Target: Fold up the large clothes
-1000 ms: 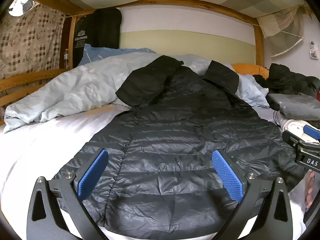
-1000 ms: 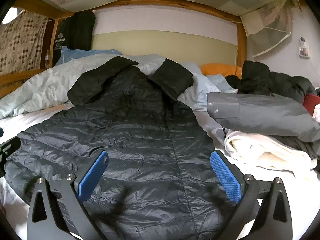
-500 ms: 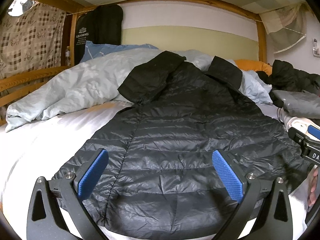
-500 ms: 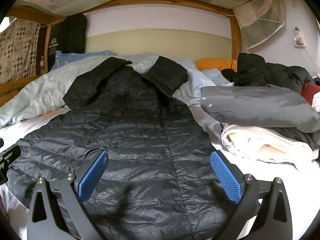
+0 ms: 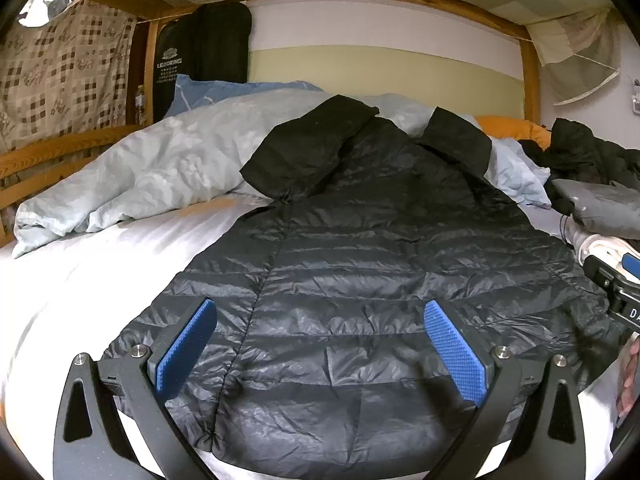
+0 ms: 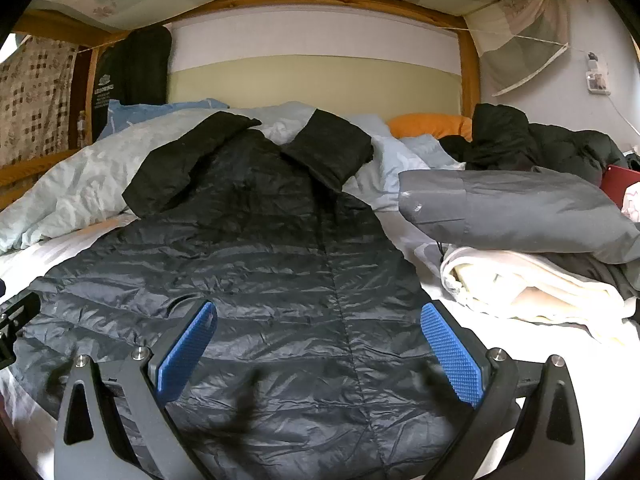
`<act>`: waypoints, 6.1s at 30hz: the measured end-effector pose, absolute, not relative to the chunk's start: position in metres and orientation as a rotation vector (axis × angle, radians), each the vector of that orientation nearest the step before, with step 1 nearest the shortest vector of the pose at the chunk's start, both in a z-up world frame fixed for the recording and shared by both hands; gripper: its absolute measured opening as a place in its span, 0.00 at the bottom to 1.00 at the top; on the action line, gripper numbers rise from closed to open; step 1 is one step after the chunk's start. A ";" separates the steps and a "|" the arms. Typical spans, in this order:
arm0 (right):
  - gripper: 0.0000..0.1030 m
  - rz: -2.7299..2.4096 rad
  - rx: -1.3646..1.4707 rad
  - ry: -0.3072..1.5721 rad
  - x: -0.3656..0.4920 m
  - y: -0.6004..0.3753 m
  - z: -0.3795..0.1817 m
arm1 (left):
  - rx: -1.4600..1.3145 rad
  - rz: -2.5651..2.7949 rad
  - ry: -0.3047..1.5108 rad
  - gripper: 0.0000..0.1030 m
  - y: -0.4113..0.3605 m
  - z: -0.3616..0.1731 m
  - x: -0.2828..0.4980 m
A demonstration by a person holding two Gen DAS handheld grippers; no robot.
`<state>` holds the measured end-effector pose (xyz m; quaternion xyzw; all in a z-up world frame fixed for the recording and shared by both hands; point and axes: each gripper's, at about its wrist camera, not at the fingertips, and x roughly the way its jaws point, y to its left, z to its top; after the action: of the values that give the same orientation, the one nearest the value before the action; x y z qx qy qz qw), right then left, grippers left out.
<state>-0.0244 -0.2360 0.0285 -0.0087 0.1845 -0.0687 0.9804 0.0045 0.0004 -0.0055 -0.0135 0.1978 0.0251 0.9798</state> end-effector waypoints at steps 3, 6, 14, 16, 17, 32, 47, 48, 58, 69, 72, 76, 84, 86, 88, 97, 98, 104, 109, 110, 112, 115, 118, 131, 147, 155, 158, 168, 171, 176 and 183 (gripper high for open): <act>1.00 -0.150 -0.019 0.376 -0.024 -0.236 0.028 | -0.025 0.051 0.399 1.00 0.000 -0.005 0.005; 1.00 -0.149 -0.018 0.384 -0.022 -0.236 0.028 | -0.022 0.051 0.401 1.00 0.001 -0.005 0.004; 1.00 -0.151 -0.019 0.370 -0.023 -0.236 0.028 | -0.022 0.051 0.403 1.00 0.000 -0.005 0.004; 1.00 -0.151 -0.019 0.373 -0.023 -0.236 0.028 | -0.022 0.053 0.403 1.00 0.000 -0.005 0.004; 1.00 -0.151 -0.019 0.374 -0.023 -0.236 0.028 | -0.022 0.054 0.403 1.00 0.000 -0.004 0.003; 1.00 -0.144 -0.004 0.403 -0.017 -0.238 0.026 | -0.013 0.054 0.409 1.00 0.000 -0.006 0.004; 1.00 -0.145 -0.001 0.407 -0.016 -0.238 0.026 | -0.013 0.055 0.413 1.00 -0.001 -0.007 0.006; 1.00 -0.145 -0.001 0.406 -0.016 -0.238 0.026 | -0.013 0.055 0.413 1.00 -0.001 -0.007 0.006; 1.00 -0.154 0.014 0.376 -0.022 -0.243 0.028 | -0.008 0.066 0.386 1.00 -0.002 -0.006 0.000; 1.00 -0.258 0.005 0.358 -0.028 -0.242 0.031 | 0.056 0.076 0.335 1.00 -0.014 0.006 -0.015; 0.99 -0.307 -0.043 0.371 -0.032 -0.234 0.035 | 0.103 0.167 0.326 1.00 -0.019 0.011 -0.022; 0.99 -0.227 0.001 0.375 -0.045 -0.234 0.054 | 0.081 0.081 0.292 1.00 -0.018 0.034 -0.043; 0.78 -0.022 -0.011 0.482 -0.060 -0.235 0.077 | 0.040 0.011 0.286 1.00 -0.020 0.077 -0.070; 0.77 -0.021 -0.004 0.476 -0.067 -0.238 0.079 | 0.061 0.032 0.269 1.00 -0.023 0.086 -0.076; 0.77 -0.018 0.023 0.480 -0.071 -0.244 0.083 | 0.053 0.020 0.267 1.00 -0.022 0.090 -0.079; 0.75 -0.172 0.032 0.452 -0.085 -0.270 0.093 | 0.024 0.049 0.342 0.91 -0.010 0.074 -0.077; 0.75 -0.180 0.015 0.449 -0.086 -0.270 0.093 | 0.022 0.053 0.346 0.91 -0.008 0.072 -0.076; 0.75 -0.183 0.035 0.496 -0.088 -0.286 0.079 | 0.016 0.051 0.364 0.91 -0.004 0.067 -0.077; 0.79 -0.208 0.095 0.577 -0.077 -0.306 0.060 | 0.012 0.080 0.397 0.93 -0.002 0.057 -0.070; 0.79 -0.217 0.097 0.588 -0.075 -0.308 0.057 | 0.006 0.074 0.414 0.93 -0.001 0.053 -0.067; 0.80 -0.224 0.097 0.602 -0.072 -0.310 0.052 | -0.017 0.071 0.447 0.93 0.003 0.048 -0.061; 0.82 -0.238 0.095 0.634 -0.065 -0.312 0.043 | -0.010 0.105 0.465 0.97 0.008 0.046 -0.057; 0.82 -0.246 0.086 0.664 -0.058 -0.313 0.033 | 0.001 0.123 0.449 1.00 0.011 0.048 -0.058; 0.76 -0.209 0.216 0.698 -0.043 -0.331 0.014 | -0.197 0.064 0.652 1.00 0.050 0.013 -0.020; 0.71 -0.216 0.387 0.727 -0.036 -0.361 0.001 | -0.454 0.158 0.795 0.97 0.141 -0.039 0.014; 0.71 -0.178 0.373 0.742 -0.029 -0.357 -0.010 | -0.354 0.195 0.779 0.33 0.121 -0.041 0.018; 0.51 -0.184 0.425 0.726 -0.027 -0.365 -0.014 | -0.404 0.183 0.762 0.22 0.127 -0.044 0.015; 0.04 -0.127 0.399 0.454 -0.080 -0.353 0.052 | -0.316 0.080 0.524 0.02 0.114 0.044 -0.032; 0.04 -0.105 0.290 0.232 -0.126 -0.333 0.098 | -0.276 0.083 0.404 0.02 0.108 0.086 -0.064; 0.04 -0.044 0.314 0.117 -0.169 -0.321 0.136 | -0.213 0.180 0.351 0.02 0.105 0.139 -0.092; 0.04 -0.127 0.151 0.268 -0.092 -0.295 0.152 | -0.186 0.318 0.508 0.03 0.123 0.110 -0.009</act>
<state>-0.0923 -0.2954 0.1517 0.0750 0.1336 -0.0633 0.9862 -0.0092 0.1229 0.1101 -0.0917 0.2499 0.1566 0.9511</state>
